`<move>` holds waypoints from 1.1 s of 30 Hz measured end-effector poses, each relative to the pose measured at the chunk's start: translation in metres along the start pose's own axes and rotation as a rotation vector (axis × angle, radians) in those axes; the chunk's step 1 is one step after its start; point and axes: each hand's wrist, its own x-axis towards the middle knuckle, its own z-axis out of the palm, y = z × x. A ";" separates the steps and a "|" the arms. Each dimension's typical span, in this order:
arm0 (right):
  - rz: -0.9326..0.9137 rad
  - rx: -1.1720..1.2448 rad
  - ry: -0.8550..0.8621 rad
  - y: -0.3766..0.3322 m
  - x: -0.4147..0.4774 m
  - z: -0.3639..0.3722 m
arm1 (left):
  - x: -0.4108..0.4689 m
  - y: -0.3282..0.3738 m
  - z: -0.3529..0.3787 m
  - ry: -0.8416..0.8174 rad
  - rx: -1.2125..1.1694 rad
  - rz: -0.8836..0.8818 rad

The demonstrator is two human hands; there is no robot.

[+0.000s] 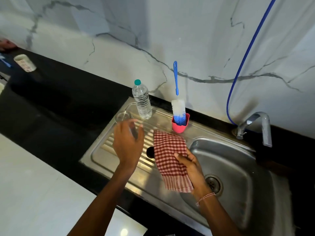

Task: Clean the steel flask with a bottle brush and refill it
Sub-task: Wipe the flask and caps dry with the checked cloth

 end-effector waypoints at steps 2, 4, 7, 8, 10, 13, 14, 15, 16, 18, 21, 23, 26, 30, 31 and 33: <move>0.000 0.051 0.031 0.001 0.000 0.001 | 0.009 -0.017 0.000 0.075 -0.038 -0.144; 0.017 0.080 0.041 0.001 0.000 0.000 | 0.021 -0.037 0.003 0.003 -0.040 -0.271; 0.040 0.120 0.053 -0.001 -0.002 0.000 | 0.039 -0.058 0.006 -0.107 0.024 -0.261; 0.045 0.139 0.054 -0.001 -0.003 -0.001 | 0.045 -0.061 0.007 -0.133 0.058 -0.224; 0.057 0.167 0.039 -0.002 -0.008 -0.001 | 0.056 -0.063 0.008 -0.195 0.125 -0.151; 0.072 0.197 0.005 -0.002 -0.014 0.000 | 0.071 -0.064 0.009 -0.281 0.281 -0.046; 0.071 0.198 0.008 -0.003 -0.015 0.000 | 0.075 -0.064 0.009 -0.311 0.337 -0.031; 0.066 0.193 0.021 -0.003 -0.016 0.001 | 0.078 -0.062 0.008 -0.338 0.380 -0.025; 0.063 0.195 0.027 -0.003 -0.017 0.001 | 0.080 -0.061 0.008 -0.362 0.404 -0.022; 0.063 0.202 0.028 -0.004 -0.019 0.003 | 0.084 -0.056 0.005 -0.411 0.402 -0.044; 0.065 0.236 0.027 -0.003 -0.022 0.003 | 0.088 -0.048 -0.002 -0.455 0.389 -0.114; 0.075 0.283 0.027 -0.002 -0.024 0.002 | 0.089 -0.044 -0.010 -0.430 0.374 -0.125; 0.046 0.306 0.067 -0.007 -0.028 0.000 | 0.082 -0.037 -0.027 -0.320 0.253 -0.171; 0.021 0.348 0.162 -0.017 -0.030 -0.006 | 0.065 -0.023 -0.043 -0.247 -0.271 -0.420; 0.023 0.362 0.196 -0.019 -0.030 -0.009 | 0.062 -0.020 -0.044 -0.270 -0.451 -0.516; 0.012 0.390 0.245 -0.025 -0.031 -0.019 | 0.052 -0.016 -0.041 -0.335 -0.715 -0.675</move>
